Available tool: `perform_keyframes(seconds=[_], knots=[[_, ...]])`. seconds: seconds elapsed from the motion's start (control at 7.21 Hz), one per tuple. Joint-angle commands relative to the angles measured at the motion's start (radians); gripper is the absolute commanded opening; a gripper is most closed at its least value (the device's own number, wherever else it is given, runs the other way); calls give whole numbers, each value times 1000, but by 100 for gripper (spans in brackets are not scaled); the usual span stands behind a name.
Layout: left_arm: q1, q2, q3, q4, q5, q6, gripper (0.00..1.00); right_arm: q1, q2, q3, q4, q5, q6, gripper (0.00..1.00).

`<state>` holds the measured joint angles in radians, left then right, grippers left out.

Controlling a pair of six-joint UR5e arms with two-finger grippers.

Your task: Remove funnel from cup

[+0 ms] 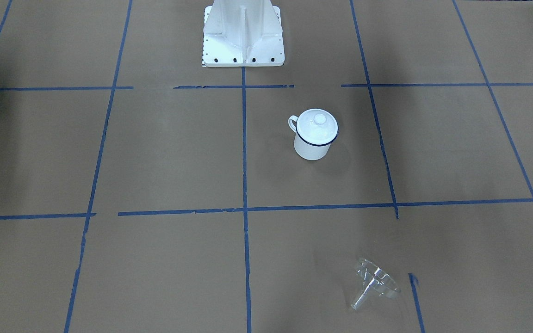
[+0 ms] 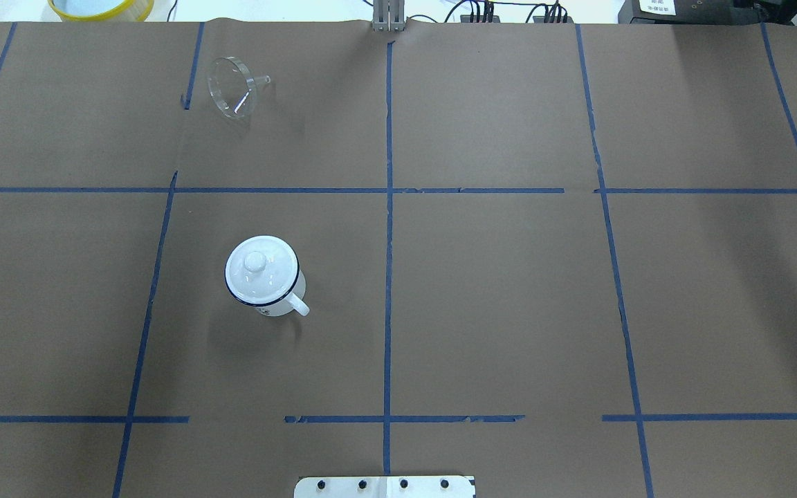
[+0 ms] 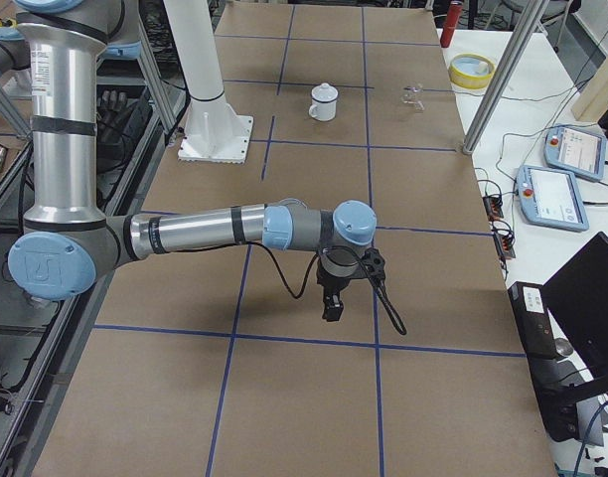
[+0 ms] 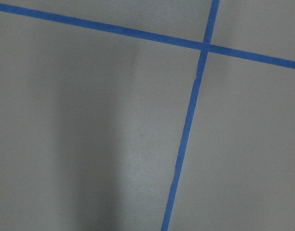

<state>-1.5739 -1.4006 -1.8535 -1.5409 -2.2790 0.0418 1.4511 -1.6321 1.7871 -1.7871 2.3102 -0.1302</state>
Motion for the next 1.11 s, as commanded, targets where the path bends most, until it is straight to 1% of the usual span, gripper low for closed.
perform_keyframes(seconds=[0.0, 0.97], knots=[[2, -5, -7, -1, 0, 1, 100, 0, 0, 0, 0, 0, 0, 100], [0, -11, -38, 2, 1, 7, 100, 0, 0, 0, 0, 0, 0, 100]])
